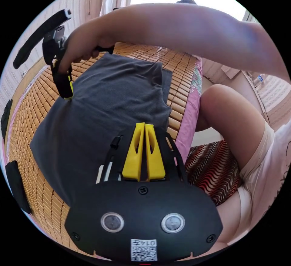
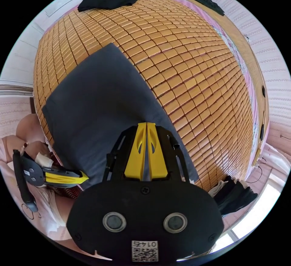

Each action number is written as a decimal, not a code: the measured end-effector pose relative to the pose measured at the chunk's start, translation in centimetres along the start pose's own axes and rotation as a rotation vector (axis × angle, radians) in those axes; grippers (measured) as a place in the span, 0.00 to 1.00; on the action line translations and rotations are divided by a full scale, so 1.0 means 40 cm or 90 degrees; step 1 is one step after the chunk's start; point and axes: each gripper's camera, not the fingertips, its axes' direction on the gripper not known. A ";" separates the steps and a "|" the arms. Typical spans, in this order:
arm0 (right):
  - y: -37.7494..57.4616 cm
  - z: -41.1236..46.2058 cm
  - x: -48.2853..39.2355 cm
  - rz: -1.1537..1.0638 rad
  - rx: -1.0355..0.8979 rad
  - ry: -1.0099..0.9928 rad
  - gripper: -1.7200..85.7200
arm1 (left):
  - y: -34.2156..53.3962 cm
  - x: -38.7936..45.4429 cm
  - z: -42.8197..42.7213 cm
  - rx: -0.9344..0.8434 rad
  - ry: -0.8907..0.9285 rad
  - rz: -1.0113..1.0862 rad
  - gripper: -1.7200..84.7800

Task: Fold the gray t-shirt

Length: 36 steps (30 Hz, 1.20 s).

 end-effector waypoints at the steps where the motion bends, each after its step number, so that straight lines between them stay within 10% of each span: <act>1: -0.018 -0.004 0.004 0.005 0.000 0.012 0.01 | -0.003 0.010 0.000 -0.003 -0.007 0.008 0.01; 15: -0.003 -0.034 0.058 0.054 -0.017 -0.024 0.01 | -0.007 0.076 -0.003 0.007 -0.014 0.018 0.01; 21: 0.393 -0.146 0.071 0.183 0.189 -0.091 0.01 | 0.001 0.095 -0.038 0.027 -0.002 0.022 0.04; 28: 0.900 -0.059 0.087 0.433 0.042 -0.067 0.11 | -0.005 0.154 -0.114 0.105 0.001 0.036 0.12; 36: 1.087 -0.025 0.111 0.477 0.154 -0.185 0.09 | -0.140 0.238 -0.052 0.084 -0.011 0.027 0.20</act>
